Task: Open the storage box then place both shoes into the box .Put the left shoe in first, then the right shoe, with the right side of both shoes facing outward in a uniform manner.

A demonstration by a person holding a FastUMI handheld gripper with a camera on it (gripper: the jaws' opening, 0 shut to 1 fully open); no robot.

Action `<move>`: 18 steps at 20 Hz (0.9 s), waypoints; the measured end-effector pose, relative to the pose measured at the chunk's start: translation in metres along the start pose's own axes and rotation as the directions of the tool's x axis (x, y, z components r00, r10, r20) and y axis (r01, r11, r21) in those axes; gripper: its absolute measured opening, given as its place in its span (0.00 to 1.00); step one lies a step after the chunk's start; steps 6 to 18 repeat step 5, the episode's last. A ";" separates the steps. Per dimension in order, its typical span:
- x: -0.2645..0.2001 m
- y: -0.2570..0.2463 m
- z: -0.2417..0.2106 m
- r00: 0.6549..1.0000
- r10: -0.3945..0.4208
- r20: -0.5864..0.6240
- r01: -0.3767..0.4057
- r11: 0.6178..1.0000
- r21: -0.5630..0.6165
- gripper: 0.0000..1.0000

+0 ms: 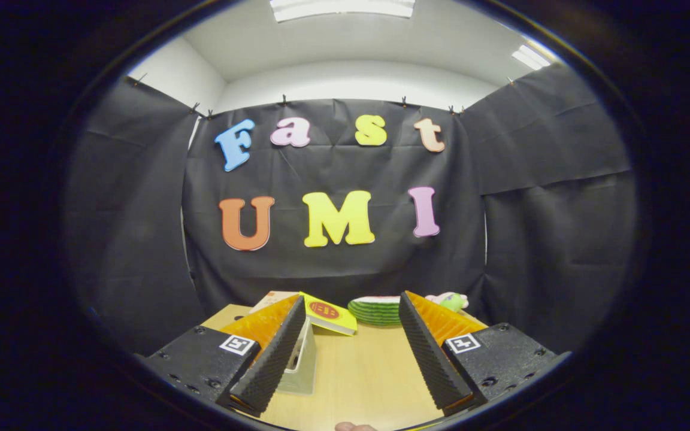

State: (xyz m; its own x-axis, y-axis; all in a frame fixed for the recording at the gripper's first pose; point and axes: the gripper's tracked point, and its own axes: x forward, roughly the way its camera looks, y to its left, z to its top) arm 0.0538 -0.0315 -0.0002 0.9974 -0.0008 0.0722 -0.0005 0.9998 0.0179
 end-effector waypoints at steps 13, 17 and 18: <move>-0.004 0.012 -0.001 1.000 0.021 -0.001 -0.021 1.000 -0.009 1.00; -0.004 0.012 -0.001 1.000 0.021 -0.001 -0.021 1.000 -0.009 1.00; -0.004 0.012 -0.001 1.000 0.021 -0.001 -0.021 1.000 -0.009 1.00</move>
